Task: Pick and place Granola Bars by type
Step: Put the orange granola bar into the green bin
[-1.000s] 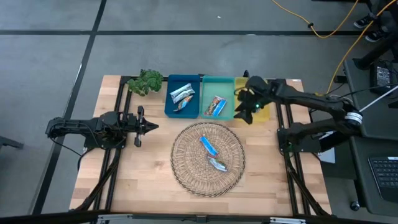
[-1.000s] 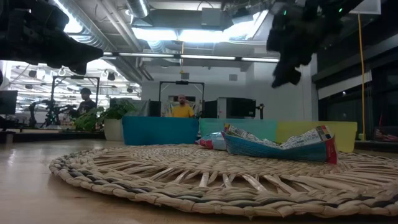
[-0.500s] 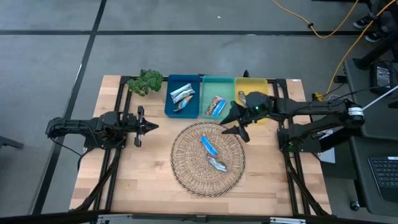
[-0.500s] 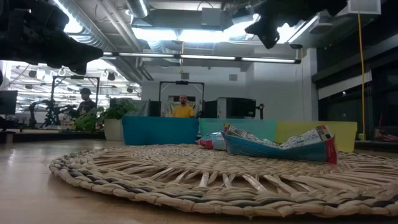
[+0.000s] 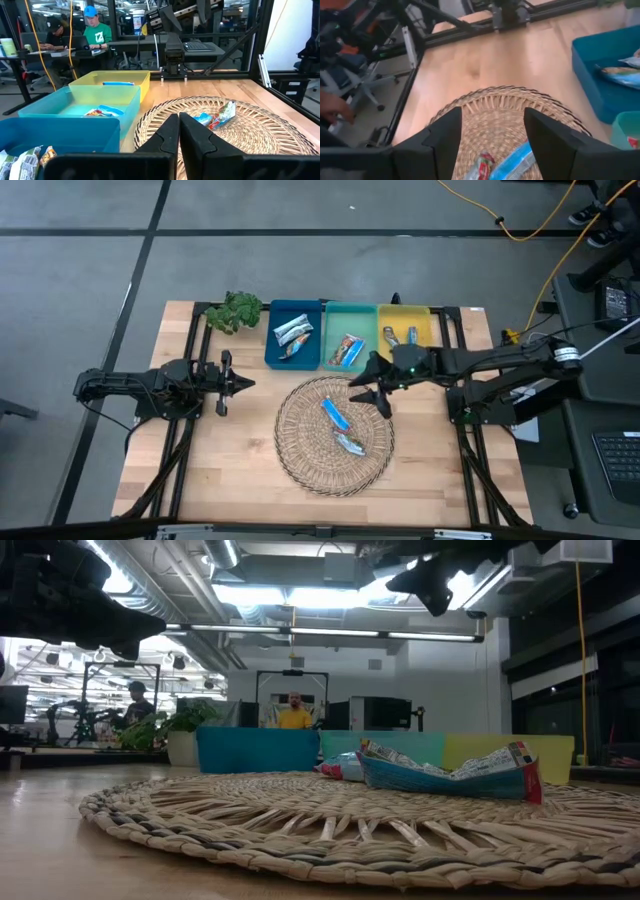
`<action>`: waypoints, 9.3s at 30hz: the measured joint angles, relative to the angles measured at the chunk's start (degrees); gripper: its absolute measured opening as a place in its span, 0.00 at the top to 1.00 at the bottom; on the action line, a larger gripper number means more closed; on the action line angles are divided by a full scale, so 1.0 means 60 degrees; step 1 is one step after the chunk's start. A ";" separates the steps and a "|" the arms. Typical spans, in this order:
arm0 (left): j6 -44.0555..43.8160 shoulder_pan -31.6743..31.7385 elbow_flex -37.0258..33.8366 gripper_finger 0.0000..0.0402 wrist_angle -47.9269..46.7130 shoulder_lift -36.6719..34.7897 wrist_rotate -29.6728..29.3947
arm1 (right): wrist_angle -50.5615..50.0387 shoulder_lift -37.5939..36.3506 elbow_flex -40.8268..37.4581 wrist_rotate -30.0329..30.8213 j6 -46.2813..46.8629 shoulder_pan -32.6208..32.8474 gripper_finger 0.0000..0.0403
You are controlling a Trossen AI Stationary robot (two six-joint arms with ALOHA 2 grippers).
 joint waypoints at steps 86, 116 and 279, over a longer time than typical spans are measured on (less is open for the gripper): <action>0.0000 0.0003 -0.0002 0.99 0.0002 0.0001 0.0005 | -0.3909 0.7420 0.3979 0.1724 0.4617 0.0461 0.40; 0.0000 0.0000 0.0001 0.99 0.0002 0.0000 0.0005 | -0.5750 0.7263 0.6216 0.1794 0.3062 0.0461 0.64; 0.0000 0.0002 -0.0002 0.99 0.0002 0.0003 0.0016 | -0.5958 0.6862 0.7192 -0.0872 -0.7239 -0.6734 0.95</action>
